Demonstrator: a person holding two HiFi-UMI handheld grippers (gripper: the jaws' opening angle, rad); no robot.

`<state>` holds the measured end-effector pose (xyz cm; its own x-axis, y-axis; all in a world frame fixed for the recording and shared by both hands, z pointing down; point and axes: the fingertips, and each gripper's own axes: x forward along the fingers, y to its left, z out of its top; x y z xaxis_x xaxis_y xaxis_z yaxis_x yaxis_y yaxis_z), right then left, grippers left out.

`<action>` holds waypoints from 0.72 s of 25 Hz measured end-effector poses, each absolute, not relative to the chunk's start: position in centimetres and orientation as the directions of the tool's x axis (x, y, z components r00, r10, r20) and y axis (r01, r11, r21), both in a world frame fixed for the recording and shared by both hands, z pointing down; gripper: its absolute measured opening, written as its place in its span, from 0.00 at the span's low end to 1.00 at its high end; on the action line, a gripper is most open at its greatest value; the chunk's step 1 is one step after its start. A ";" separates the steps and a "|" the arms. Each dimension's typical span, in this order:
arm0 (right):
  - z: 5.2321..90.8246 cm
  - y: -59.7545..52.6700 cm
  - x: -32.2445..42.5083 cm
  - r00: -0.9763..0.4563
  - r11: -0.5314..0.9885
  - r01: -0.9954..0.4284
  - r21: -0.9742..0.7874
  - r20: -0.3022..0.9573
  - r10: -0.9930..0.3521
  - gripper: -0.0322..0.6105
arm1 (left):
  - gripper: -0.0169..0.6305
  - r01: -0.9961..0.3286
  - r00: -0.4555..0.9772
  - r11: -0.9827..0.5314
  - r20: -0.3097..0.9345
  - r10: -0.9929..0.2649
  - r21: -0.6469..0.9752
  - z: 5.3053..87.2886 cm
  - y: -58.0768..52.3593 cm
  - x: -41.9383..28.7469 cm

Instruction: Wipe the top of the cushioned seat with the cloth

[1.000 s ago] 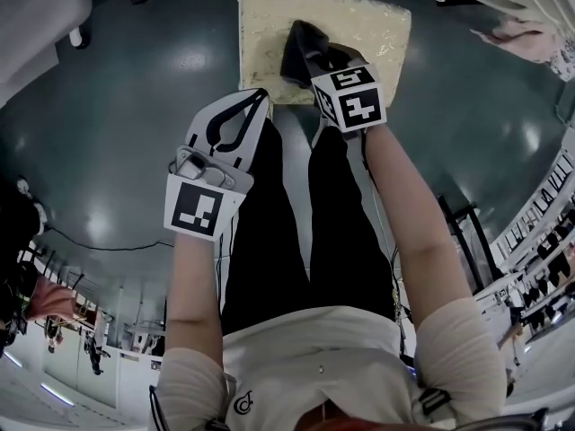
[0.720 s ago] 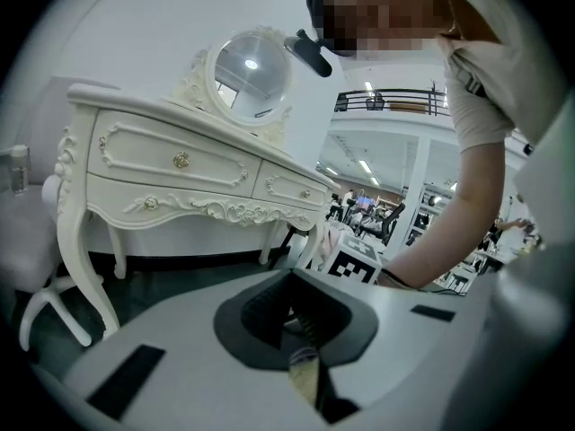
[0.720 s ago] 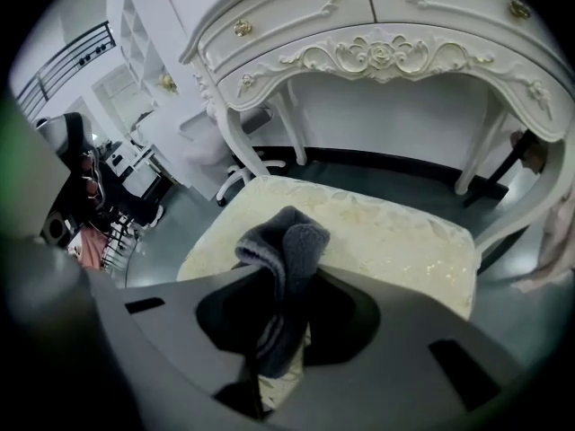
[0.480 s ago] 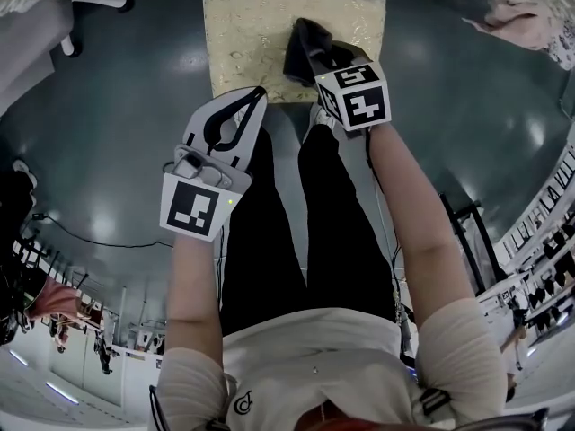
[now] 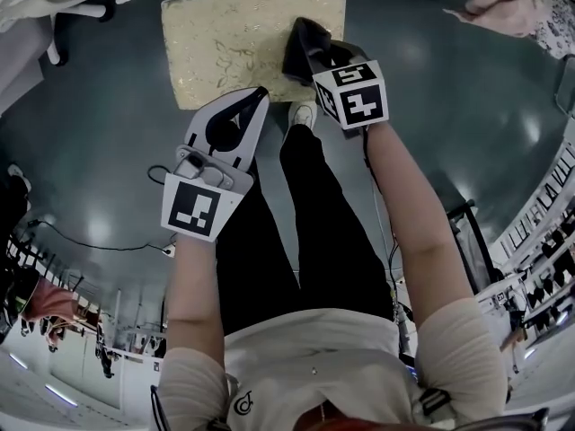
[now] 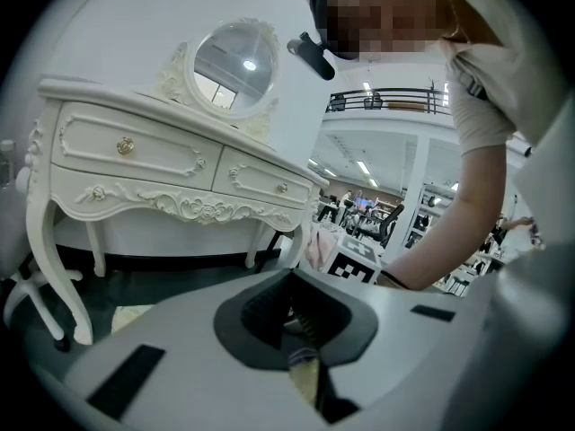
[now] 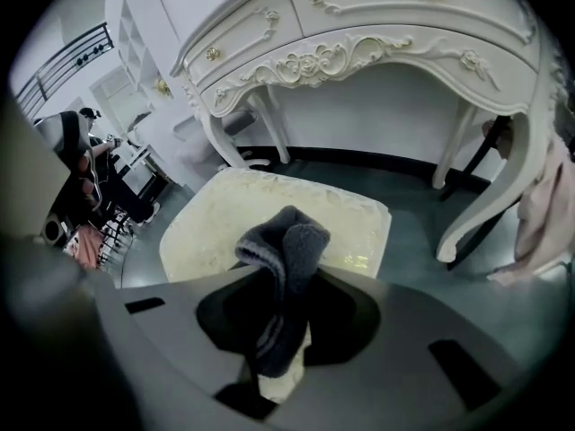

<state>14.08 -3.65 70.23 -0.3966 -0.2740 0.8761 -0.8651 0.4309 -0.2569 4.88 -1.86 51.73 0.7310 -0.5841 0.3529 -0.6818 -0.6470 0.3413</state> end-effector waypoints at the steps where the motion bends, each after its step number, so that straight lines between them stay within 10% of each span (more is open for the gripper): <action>1: 70.3 -3.6 14.7 -0.396 0.428 -0.866 -0.257 0.876 -0.276 0.17 | 0.05 -0.680 0.732 -0.648 0.350 -0.584 0.342 51.7 -1.8 5.6; 18: 66.6 -2.4 21.9 -0.298 0.351 -0.922 -0.163 0.878 -0.375 0.17 | 0.05 -0.605 0.795 -0.713 0.323 -0.514 0.354 50.9 1.0 10.6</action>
<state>21.88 -2.37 66.64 -0.2983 -0.3751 0.8777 -0.9220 0.3510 -0.1634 10.57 1.00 50.95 0.7948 -0.5138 0.3231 -0.6050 -0.7132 0.3541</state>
